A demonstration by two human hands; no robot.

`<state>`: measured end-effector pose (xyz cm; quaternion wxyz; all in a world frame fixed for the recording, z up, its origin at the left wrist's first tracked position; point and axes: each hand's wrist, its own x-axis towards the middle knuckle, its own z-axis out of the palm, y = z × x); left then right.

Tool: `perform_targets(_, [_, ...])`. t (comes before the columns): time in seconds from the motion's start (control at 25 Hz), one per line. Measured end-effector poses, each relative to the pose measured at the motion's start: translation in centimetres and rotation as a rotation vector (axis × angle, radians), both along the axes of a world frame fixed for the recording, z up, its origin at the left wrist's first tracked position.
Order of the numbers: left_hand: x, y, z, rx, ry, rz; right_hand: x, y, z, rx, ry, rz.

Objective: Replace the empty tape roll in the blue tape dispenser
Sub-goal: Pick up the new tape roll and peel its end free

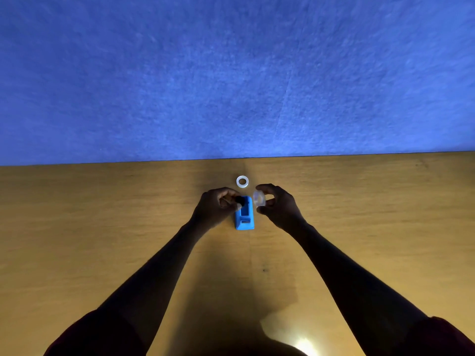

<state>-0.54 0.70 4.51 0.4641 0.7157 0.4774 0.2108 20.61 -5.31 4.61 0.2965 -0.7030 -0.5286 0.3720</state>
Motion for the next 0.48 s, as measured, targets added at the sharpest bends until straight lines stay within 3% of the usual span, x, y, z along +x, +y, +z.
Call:
perform_targets(0.24, [0.0,-0.5,1.0,0.029,0.000,0.020,-1.5,-1.0,1.9,0.063,0.234,0.006])
perform_targets(0.48, [0.3,-0.9,1.4,0.023,-0.024,0.039,-1.8,-1.3,2.2,0.067,0.265,0.034])
